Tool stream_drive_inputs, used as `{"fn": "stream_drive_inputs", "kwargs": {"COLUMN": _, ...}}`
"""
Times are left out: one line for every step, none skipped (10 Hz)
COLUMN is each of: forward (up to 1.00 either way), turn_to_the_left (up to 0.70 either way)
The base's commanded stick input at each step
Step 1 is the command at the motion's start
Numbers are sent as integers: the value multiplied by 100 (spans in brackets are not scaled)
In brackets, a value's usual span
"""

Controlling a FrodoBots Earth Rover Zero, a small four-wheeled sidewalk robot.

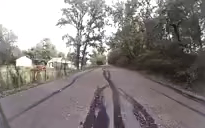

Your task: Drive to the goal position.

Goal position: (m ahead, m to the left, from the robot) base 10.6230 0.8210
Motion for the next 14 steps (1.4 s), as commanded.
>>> {"fn": "stream_drive_inputs", "kwargs": {"forward": 70, "turn_to_the_left": 0}}
{"fn": "stream_drive_inputs", "kwargs": {"forward": 70, "turn_to_the_left": 0}}
{"fn": "stream_drive_inputs", "kwargs": {"forward": 70, "turn_to_the_left": 0}}
{"fn": "stream_drive_inputs", "kwargs": {"forward": 70, "turn_to_the_left": 0}}
{"fn": "stream_drive_inputs", "kwargs": {"forward": 70, "turn_to_the_left": 0}}
{"fn": "stream_drive_inputs", "kwargs": {"forward": 70, "turn_to_the_left": 0}}
{"fn": "stream_drive_inputs", "kwargs": {"forward": 70, "turn_to_the_left": 0}}
{"fn": "stream_drive_inputs", "kwargs": {"forward": 70, "turn_to_the_left": 0}}
{"fn": "stream_drive_inputs", "kwargs": {"forward": 70, "turn_to_the_left": 0}}
{"fn": "stream_drive_inputs", "kwargs": {"forward": 70, "turn_to_the_left": -1}}
{"fn": "stream_drive_inputs", "kwargs": {"forward": 70, "turn_to_the_left": -9}}
{"fn": "stream_drive_inputs", "kwargs": {"forward": 70, "turn_to_the_left": 0}}
{"fn": "stream_drive_inputs", "kwargs": {"forward": 70, "turn_to_the_left": 0}}
{"fn": "stream_drive_inputs", "kwargs": {"forward": 70, "turn_to_the_left": 0}}
